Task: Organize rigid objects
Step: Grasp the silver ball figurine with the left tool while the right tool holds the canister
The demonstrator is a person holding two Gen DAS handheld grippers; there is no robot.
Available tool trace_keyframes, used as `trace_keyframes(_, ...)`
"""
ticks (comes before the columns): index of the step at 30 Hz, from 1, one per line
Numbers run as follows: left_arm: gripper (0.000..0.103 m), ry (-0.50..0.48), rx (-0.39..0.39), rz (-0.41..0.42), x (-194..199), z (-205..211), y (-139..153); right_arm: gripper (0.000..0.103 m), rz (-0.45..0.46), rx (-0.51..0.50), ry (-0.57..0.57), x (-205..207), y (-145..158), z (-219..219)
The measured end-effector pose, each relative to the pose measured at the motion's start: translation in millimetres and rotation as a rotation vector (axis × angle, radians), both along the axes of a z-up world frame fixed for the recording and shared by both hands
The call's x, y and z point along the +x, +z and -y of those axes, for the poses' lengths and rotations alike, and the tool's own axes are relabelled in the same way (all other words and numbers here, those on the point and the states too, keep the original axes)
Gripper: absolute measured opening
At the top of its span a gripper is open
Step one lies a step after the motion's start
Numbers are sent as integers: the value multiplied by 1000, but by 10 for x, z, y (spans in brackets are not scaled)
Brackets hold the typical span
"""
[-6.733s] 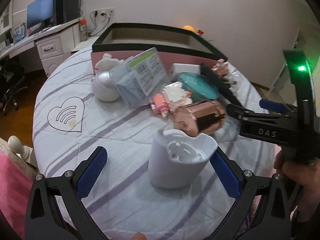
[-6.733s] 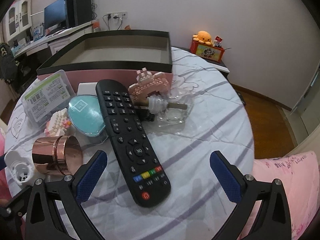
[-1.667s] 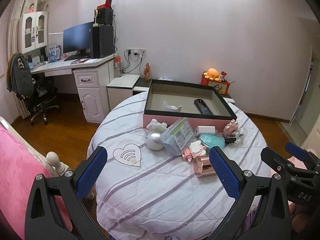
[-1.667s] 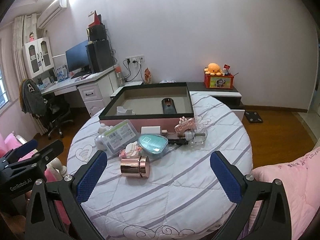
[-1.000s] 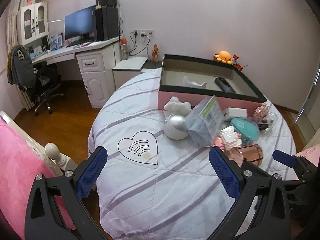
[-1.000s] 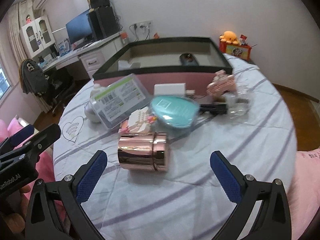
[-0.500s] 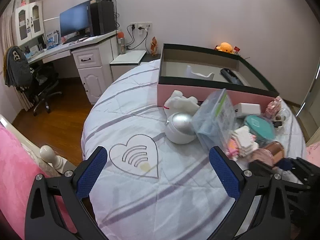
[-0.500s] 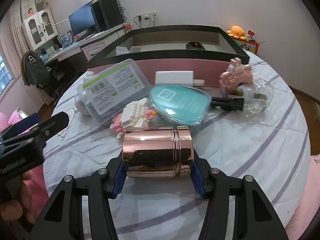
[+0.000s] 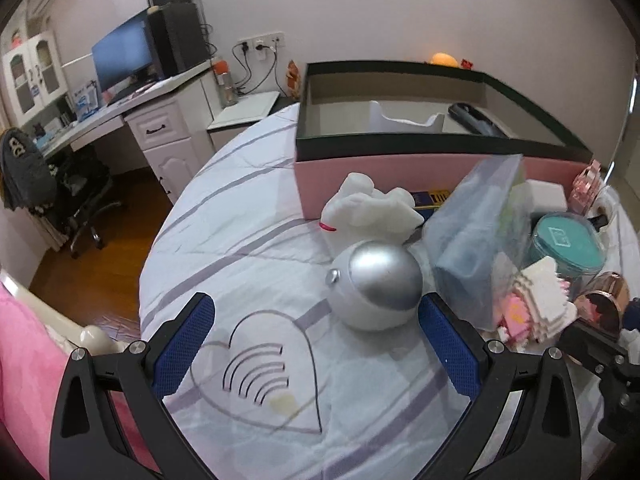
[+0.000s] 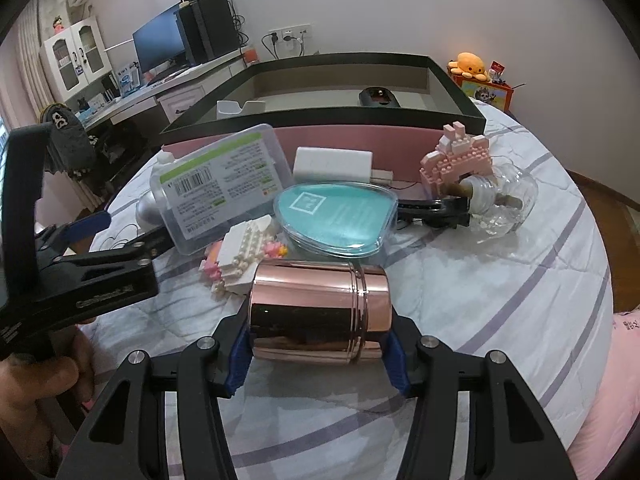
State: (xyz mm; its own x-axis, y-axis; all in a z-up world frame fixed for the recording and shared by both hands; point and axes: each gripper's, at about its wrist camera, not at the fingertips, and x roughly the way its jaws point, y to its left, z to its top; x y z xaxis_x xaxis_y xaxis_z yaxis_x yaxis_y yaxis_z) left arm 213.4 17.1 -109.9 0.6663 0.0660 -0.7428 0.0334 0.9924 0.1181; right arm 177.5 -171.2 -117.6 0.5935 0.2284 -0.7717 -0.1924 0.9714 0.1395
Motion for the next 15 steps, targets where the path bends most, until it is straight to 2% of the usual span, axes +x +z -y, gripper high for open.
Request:
trace_keyframes(7, 102, -25, 28, -6, 213, 71, 32, 55, -2, -3, -1, 11, 4, 18)
trace_keyframes(8, 95, -29, 15, -16, 240, 70, 16, 55, -2, -4, -1, 15, 7, 20)
trace_keyframes(9, 81, -37, -14, -36, 272, 64, -11, 55, -2, -3, 0, 15, 6, 22)
trace_keyframes(10, 72, -47, -50, -61, 302, 56, -40, 55, -3, -1, 0, 16, 7, 25)
trace_keyframes(12, 48, -56, -80, -54, 290, 68, -31, 55, -3, 0, 2, 14, 7, 27)
trace_keyframes(15, 47, -62, -90, -45, 259, 79, -18, 55, -5, 4, 1, 9, 12, 34)
